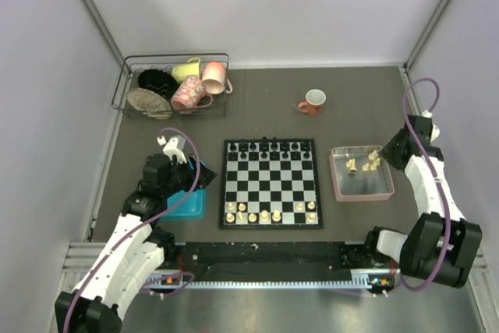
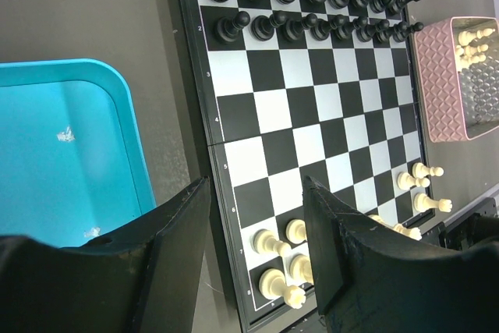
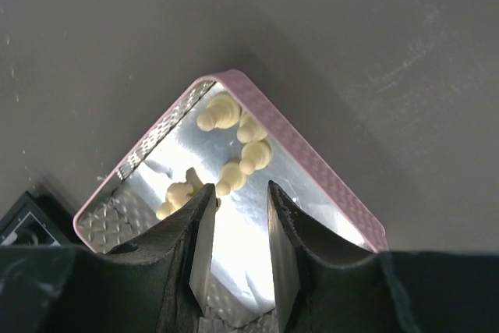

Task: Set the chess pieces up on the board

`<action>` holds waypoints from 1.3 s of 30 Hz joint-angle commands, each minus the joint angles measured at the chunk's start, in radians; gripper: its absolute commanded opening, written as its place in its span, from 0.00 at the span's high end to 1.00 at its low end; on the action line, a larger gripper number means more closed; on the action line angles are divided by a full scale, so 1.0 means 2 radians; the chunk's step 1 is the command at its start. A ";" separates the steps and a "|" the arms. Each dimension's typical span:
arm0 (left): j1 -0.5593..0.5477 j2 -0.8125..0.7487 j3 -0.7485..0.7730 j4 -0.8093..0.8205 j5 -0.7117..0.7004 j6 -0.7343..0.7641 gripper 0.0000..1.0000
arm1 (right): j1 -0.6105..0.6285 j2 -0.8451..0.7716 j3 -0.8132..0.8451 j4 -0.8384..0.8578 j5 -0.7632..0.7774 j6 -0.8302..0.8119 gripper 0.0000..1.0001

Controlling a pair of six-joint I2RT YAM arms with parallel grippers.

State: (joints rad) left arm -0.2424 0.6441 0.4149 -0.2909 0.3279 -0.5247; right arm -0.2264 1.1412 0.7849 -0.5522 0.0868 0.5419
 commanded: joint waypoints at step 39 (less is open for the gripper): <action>0.002 -0.001 -0.004 0.028 0.009 0.006 0.44 | -0.021 0.153 0.046 0.115 -0.053 -0.013 0.75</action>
State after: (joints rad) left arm -0.2424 0.6441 0.4145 -0.2878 0.3367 -0.5247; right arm -0.2604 1.4265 0.8261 -0.3592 -0.0246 0.5236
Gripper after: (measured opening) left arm 0.557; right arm 0.265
